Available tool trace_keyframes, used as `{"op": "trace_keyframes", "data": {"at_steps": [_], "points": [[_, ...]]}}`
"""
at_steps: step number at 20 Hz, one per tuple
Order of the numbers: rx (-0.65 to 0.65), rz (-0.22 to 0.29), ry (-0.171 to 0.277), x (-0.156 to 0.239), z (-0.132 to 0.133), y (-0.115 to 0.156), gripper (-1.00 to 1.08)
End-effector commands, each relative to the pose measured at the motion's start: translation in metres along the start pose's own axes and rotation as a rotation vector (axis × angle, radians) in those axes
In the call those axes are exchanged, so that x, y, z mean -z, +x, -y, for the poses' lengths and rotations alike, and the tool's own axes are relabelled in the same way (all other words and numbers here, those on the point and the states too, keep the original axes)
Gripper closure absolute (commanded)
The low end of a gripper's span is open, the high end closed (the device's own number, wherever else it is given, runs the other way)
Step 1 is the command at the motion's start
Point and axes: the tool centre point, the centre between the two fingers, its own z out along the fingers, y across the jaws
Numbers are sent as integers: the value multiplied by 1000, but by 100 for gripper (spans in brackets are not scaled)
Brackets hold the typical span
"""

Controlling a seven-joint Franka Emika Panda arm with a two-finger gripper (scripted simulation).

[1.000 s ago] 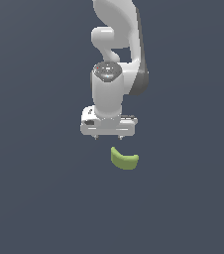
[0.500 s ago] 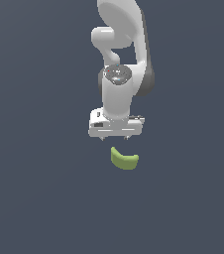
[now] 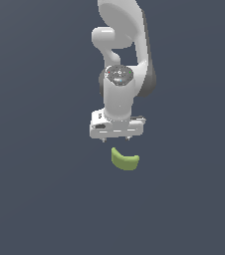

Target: Pick up the object and move it to a goal position.

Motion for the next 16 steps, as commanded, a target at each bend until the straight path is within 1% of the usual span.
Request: {"op": "trace_keyframes", "data": {"at_steps": [1,8,16], "points": [[27,1,0,0,1,1,-92],[153,4,0,-2,5,8,-92],[375,8,2,-4,12,19,-92]]}}
